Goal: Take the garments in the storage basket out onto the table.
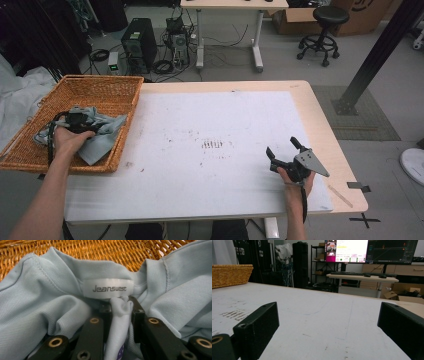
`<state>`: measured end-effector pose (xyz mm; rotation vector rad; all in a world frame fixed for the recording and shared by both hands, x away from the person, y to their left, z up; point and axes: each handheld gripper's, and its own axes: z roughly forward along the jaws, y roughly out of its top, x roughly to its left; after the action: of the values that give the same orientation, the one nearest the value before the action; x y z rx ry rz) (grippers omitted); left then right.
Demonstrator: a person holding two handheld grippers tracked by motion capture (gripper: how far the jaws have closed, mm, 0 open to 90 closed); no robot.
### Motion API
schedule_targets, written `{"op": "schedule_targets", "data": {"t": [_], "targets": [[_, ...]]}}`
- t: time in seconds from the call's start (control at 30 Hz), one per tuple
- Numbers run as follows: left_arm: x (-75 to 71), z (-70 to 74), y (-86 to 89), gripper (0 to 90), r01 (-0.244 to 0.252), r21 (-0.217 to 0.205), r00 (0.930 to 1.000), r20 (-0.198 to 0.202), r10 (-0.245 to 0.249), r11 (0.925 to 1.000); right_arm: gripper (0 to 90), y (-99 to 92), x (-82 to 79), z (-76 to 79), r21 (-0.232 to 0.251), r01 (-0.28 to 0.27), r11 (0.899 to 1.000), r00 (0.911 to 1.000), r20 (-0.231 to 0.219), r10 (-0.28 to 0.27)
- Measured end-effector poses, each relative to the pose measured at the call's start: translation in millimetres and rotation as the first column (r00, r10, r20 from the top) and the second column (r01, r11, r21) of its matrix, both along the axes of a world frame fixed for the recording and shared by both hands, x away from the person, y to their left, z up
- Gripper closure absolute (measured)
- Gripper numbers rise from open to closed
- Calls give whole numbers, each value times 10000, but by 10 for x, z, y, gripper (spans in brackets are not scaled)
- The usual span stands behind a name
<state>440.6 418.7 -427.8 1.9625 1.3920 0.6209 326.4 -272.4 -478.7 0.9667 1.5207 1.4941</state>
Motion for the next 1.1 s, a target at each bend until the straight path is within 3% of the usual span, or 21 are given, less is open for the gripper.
{"op": "schedule_targets", "data": {"t": [0.23,0.3,0.37,0.47,0.5,0.67,0.8,0.87,0.9,0.93,0.97,1.03,1.07,1.1], "targets": [[-88,147,52,782,-91,-746,9970,763,148,9972,36,0,4,2,-8,-7,10000,10000,-39,7],[-104,173,52,782,-55,-775,9962,867,122,9970,37,0,4,2,-6,-17,10000,10000,-48,17],[-157,257,46,782,49,-1042,9917,1282,85,9945,45,-1,3,1,7,-7,10000,10000,-39,7],[-190,327,42,781,190,-1312,9883,1526,12,9912,51,0,3,1,1,2,10000,10000,-38,-2],[-221,402,36,781,314,-1508,9839,1788,-40,9881,54,1,3,1,-2,9,10000,10000,-37,-9],[-263,530,-6,782,533,-1347,9772,2109,-239,9894,63,4,6,3,-60,-14,10000,10000,-66,14],[-285,640,-73,781,877,-1427,9706,2347,-524,9859,67,9,9,5,-128,-27,9999,9999,-104,25],[-294,702,-128,782,1172,-1569,9644,2535,-748,9806,76,7,9,5,-121,-56,9999,9999,-101,55],[-297,769,-204,782,1555,-1728,9595,2605,-1071,9726,81,7,10,6,-128,-71,9999,9999,-108,69],[-297,769,-204,782,1555,-1728,9595,2605,-1071,9726,81,7,10,6,-128,-71,9999,9999,-108,69],[-294,833,-307,781,2080,-1754,9500,2703,-1561,9623,83,8,11,7,-167,-84,9998,9999,-123,82],[-289,881,-419,781,2500,-1863,9402,2810,-1923,9502,83,9,11,7,-183,-88,9998,9999,-123,85],[-289,881,-419,781,2500,-1863,9402,2810,-1923,9502,83,9,11,7,-171,-81,9998,9999,-125,79],[-285,900,-479,781,2672,-1858,9356,2849,-2084,9456,83,8,11,7,-162,-83,9998,9999,-126,81]]}}
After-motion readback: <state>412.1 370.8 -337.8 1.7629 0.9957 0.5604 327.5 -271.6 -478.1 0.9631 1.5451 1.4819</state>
